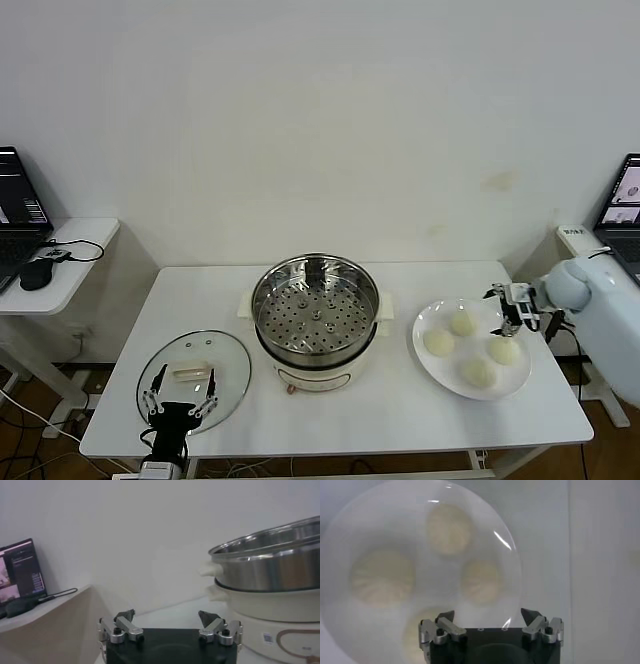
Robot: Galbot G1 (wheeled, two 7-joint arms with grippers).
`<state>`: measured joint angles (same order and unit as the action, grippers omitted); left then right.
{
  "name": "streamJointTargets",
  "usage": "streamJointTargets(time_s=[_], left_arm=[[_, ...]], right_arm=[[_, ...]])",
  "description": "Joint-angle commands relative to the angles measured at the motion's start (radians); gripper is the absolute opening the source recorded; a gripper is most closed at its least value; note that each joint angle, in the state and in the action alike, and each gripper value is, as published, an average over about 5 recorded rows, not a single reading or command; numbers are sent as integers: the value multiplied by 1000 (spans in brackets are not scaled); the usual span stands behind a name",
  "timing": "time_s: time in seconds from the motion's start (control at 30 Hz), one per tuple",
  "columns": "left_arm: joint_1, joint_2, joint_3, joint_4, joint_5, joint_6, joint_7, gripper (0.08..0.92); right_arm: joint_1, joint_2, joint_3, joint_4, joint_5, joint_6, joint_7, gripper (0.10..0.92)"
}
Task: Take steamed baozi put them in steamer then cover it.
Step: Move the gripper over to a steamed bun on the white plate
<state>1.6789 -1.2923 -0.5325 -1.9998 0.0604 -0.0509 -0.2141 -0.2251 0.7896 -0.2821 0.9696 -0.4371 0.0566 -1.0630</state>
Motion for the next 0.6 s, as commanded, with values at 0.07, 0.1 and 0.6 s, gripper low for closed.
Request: streamJointTargets(time_s=[0.07,0.1,0.6], left_arm=[[-4,6,-10,4,-3,2,2,823],[-5,6,-10,4,-3,3,2,823],[-8,7,-12,3,-2,1,0,823]], right_arm=[[127,124,-133,-183,-28,3,-45,823],[125,126,-134,-184,-28,-1,-46,823],[115,147,-132,-215,-25,-30,-35,813]])
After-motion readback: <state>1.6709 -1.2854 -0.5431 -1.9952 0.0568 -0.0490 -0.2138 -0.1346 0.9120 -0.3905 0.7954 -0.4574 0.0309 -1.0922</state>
